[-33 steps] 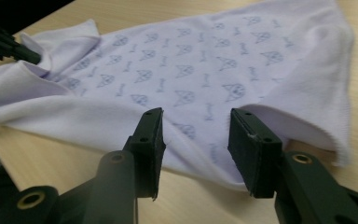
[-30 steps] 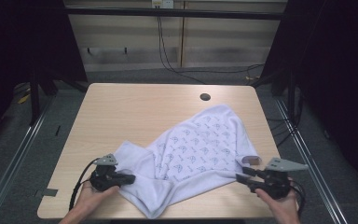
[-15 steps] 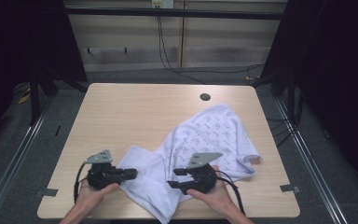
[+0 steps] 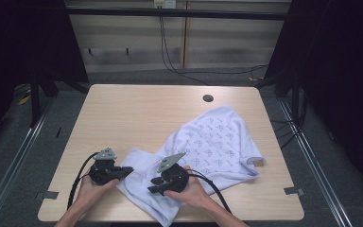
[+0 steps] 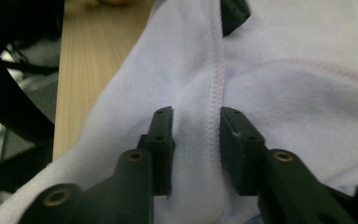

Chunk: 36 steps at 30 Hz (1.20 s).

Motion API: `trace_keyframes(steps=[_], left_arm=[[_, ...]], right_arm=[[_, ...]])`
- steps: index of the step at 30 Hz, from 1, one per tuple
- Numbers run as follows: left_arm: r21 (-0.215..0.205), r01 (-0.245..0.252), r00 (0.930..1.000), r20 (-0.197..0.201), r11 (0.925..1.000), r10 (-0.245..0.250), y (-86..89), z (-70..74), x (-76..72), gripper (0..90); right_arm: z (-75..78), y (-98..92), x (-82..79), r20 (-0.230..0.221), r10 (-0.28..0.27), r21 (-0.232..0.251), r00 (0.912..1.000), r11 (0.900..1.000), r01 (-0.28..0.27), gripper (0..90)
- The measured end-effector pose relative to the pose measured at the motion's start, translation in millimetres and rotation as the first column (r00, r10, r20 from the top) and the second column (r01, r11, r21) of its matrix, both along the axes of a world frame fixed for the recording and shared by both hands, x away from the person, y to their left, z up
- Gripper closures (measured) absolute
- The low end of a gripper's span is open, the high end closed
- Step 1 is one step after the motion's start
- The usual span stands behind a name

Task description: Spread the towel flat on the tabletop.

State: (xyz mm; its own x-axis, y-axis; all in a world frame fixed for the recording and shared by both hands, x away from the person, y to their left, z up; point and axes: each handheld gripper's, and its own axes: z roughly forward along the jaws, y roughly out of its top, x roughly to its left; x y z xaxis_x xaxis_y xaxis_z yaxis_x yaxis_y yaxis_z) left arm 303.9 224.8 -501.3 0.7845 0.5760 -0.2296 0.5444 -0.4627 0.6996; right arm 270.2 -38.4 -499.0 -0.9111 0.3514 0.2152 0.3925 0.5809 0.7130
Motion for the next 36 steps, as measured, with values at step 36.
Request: trace_keyframes(steps=[36], left_arm=[[-0.116,-0.012,0.9975,-0.07,0.9931,0.004,7.5,6.1,-3.9,63.0]], right_arm=[[12.7,-220.0,3.1,0.008,-0.512,-0.025,0.8588,0.858,0.512,53.4]])
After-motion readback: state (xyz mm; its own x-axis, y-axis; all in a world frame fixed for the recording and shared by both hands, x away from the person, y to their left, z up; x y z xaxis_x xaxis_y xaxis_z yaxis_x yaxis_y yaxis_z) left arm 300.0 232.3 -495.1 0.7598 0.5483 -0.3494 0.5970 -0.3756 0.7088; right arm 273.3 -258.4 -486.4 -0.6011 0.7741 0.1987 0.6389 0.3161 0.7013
